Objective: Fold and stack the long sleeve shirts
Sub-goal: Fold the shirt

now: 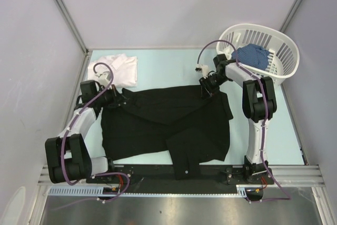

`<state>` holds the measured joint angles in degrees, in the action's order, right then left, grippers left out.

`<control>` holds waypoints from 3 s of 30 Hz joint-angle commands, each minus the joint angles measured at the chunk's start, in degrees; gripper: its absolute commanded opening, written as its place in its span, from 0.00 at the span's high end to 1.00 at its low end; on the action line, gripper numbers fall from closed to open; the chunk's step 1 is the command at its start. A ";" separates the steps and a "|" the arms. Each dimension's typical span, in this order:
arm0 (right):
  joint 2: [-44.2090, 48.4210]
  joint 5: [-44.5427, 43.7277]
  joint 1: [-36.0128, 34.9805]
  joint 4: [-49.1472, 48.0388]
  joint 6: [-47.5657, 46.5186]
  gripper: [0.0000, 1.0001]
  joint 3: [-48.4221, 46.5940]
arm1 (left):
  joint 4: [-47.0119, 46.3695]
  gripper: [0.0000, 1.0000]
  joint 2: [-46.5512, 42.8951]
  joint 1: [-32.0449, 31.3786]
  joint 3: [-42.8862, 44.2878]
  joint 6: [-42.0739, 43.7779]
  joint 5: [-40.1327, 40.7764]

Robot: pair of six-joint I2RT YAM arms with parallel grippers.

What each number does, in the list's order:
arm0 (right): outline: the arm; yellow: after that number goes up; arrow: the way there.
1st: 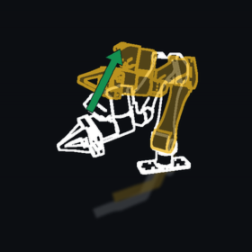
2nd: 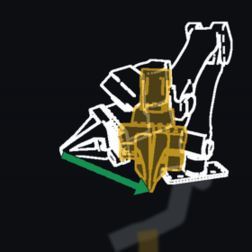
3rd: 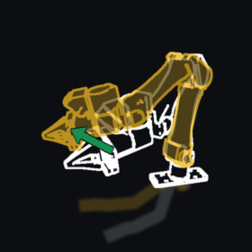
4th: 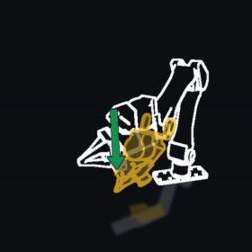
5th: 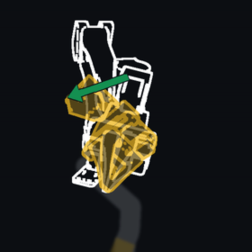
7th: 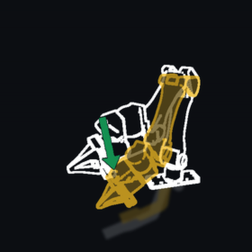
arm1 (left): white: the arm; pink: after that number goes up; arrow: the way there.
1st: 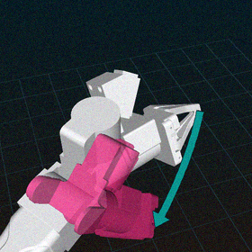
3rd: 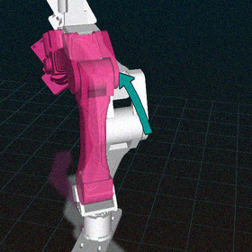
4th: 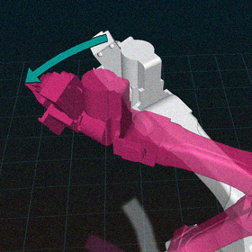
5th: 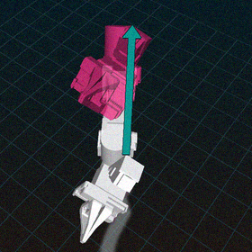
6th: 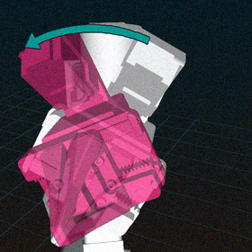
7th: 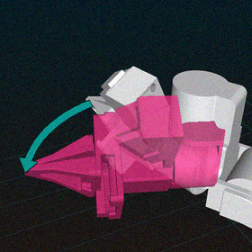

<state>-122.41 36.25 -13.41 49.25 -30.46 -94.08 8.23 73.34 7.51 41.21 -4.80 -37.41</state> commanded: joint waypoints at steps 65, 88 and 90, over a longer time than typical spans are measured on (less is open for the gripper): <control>-13.47 -17.44 0.49 0.49 -18.58 0.48 -20.79 | 40.03 0.56 43.99 10.25 47.56 38.46 11.92; -8.12 -19.76 0.14 -4.35 -15.25 0.56 -19.05 | 35.09 0.58 39.63 10.77 47.67 39.32 9.29; -3.74 -17.28 -0.38 -3.03 -14.89 0.47 -16.06 | 35.45 0.52 34.96 10.86 43.97 41.79 5.44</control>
<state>-134.67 14.81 -13.32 40.80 -45.10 -113.06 41.36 116.86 17.65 88.38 32.10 -25.26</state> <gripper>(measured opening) 0.449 0.426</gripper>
